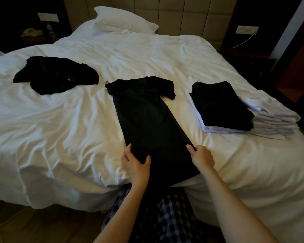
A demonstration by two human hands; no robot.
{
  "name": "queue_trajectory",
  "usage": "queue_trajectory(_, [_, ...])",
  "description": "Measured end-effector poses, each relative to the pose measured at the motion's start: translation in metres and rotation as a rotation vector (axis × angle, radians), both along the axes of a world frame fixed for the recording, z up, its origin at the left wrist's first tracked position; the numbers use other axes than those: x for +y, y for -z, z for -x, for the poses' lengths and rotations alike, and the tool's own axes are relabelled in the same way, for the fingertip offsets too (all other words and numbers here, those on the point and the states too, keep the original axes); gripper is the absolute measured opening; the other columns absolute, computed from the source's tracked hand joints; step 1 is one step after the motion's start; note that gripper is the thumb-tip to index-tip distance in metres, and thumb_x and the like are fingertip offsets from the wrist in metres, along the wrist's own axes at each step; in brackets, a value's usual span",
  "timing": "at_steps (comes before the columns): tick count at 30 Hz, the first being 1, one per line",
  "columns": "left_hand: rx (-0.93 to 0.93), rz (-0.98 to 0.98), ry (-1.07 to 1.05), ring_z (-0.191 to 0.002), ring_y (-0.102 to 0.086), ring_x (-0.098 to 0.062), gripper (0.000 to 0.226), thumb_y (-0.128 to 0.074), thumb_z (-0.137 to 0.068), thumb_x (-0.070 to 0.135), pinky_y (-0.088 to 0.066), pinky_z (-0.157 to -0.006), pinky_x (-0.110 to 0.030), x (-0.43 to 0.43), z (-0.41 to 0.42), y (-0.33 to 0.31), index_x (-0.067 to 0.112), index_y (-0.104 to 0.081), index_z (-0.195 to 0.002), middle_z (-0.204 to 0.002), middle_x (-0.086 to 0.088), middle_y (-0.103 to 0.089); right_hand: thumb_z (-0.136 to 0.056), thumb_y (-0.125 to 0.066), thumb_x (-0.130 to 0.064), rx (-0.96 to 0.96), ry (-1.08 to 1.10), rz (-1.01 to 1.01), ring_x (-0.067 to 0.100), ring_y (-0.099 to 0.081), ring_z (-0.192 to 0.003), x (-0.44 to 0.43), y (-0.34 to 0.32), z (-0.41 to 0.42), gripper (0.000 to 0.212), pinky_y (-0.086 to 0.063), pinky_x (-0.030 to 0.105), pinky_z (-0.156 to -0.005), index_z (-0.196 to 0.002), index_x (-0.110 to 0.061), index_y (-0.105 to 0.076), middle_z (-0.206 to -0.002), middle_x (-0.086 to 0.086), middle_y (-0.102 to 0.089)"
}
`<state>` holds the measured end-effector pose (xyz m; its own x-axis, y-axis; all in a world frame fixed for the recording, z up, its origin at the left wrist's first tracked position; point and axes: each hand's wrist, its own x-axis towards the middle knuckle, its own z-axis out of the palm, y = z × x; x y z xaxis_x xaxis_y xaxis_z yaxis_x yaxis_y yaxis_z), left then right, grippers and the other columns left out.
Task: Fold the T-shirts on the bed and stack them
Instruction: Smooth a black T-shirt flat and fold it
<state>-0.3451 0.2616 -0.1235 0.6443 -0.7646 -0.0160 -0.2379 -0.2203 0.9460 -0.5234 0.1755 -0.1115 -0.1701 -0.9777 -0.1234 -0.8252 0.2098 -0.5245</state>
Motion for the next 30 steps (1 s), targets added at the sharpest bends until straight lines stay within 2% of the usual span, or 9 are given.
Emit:
queue_trajectory(3, [0.379,-0.016,-0.034,-0.120,-0.050,-0.027,0.072,-0.072,-0.080,0.013,-0.044,-0.101,-0.040,0.001,-0.010,-0.007,0.010,-0.030,-0.138,-0.132,-0.012,-0.047,-0.096,-0.046,-0.046,-0.123,0.028,-0.037,0.020,-0.049,-0.065,0.002,-0.002,0.001,0.044,-0.030,0.029,-0.050,-0.066,-0.013,-0.044,-0.067,0.001,-0.048])
queue_trajectory(7, [0.499,-0.135,0.186,-0.115,-0.055,-0.027,0.074,-0.073,-0.079,0.014,-0.049,-0.090,-0.035,0.018,-0.014,-0.006,0.013,-0.031,-0.140,-0.132,-0.008,-0.050,-0.092,-0.054,-0.044,-0.274,0.025,-0.091,0.024,-0.053,-0.079,0.006,-0.008,0.005,0.041,-0.035,0.029,-0.058,-0.064,-0.015,-0.048,-0.068,0.001,-0.050])
queue_trajectory(11, [0.452,-0.122,0.242,-0.115,-0.055,-0.025,0.070,-0.072,-0.080,0.012,-0.048,-0.087,-0.030,0.039,-0.012,0.000,0.014,-0.035,-0.140,-0.132,-0.006,-0.052,-0.091,-0.058,-0.041,-0.320,0.057,-0.069,0.025,-0.051,-0.075,0.018,-0.005,0.005,0.045,-0.033,0.027,-0.052,-0.058,-0.013,-0.045,-0.063,0.002,-0.048])
queue_trajectory(16, [0.418,-0.123,0.210,-0.092,-0.058,-0.016,0.051,-0.069,-0.084,0.013,-0.050,-0.077,-0.027,0.053,-0.020,-0.002,0.011,-0.043,-0.128,-0.115,-0.004,-0.058,-0.089,-0.063,-0.036,-0.434,0.080,-0.033,0.022,-0.051,-0.067,0.036,0.002,0.004,0.042,-0.036,0.030,-0.056,-0.069,0.000,-0.056,-0.066,0.007,-0.053])
queue_trajectory(20, [0.476,-0.039,0.206,-0.086,-0.067,-0.022,0.049,-0.063,-0.087,0.004,-0.055,-0.079,-0.037,0.066,-0.026,0.009,0.027,-0.036,-0.120,-0.105,-0.014,-0.066,-0.089,-0.064,-0.019,-0.598,0.055,-0.004,0.022,-0.056,-0.095,0.046,0.003,0.009,0.030,-0.042,0.030,-0.076,-0.112,0.000,-0.058,-0.107,0.012,-0.062])
queue_trajectory(22, [0.469,-0.033,0.222,-0.085,-0.068,-0.027,0.050,-0.061,-0.088,0.002,-0.056,-0.077,-0.040,0.069,-0.028,0.011,0.033,-0.035,-0.117,-0.097,-0.014,-0.068,-0.090,-0.061,-0.011,-0.678,0.023,0.034,0.020,-0.049,-0.115,0.051,0.000,0.015,0.038,-0.041,0.028,-0.089,-0.126,-0.007,-0.050,-0.128,0.005,-0.051])
queue_trajectory(24, [0.403,-0.009,0.244,-0.086,-0.067,-0.030,0.039,-0.060,-0.088,0.000,-0.056,-0.077,-0.044,0.070,-0.029,0.010,0.032,-0.043,-0.103,-0.094,-0.013,-0.067,-0.092,-0.057,-0.007,-0.768,-0.028,0.053,0.014,-0.046,-0.117,0.054,-0.007,0.019,0.044,-0.041,0.021,-0.090,-0.133,-0.014,-0.045,-0.130,-0.003,-0.042])
queue_trajectory(27, [0.268,-0.011,0.300,-0.081,-0.062,-0.023,0.026,-0.056,-0.088,-0.005,-0.053,-0.067,-0.026,0.070,-0.031,0.006,0.020,-0.057,-0.079,-0.081,-0.005,-0.062,-0.092,-0.055,-0.005,-0.899,-0.086,0.049,0.012,-0.050,-0.112,0.055,-0.012,0.024,0.041,-0.047,0.011,-0.074,-0.130,-0.019,-0.053,-0.126,-0.004,-0.049])
queue_trajectory(30, [0.299,-0.126,0.417,-0.054,-0.058,-0.007,0.033,-0.047,-0.092,-0.005,-0.046,-0.050,-0.014,0.070,-0.032,0.002,0.014,-0.066,-0.073,-0.072,-0.002,-0.063,-0.092,-0.053,-0.003,-0.960,-0.085,0.012,0.014,-0.052,-0.111,0.055,-0.010,0.025,0.023,-0.048,0.014,-0.075,-0.101,-0.018,-0.069,-0.112,-0.001,-0.061])
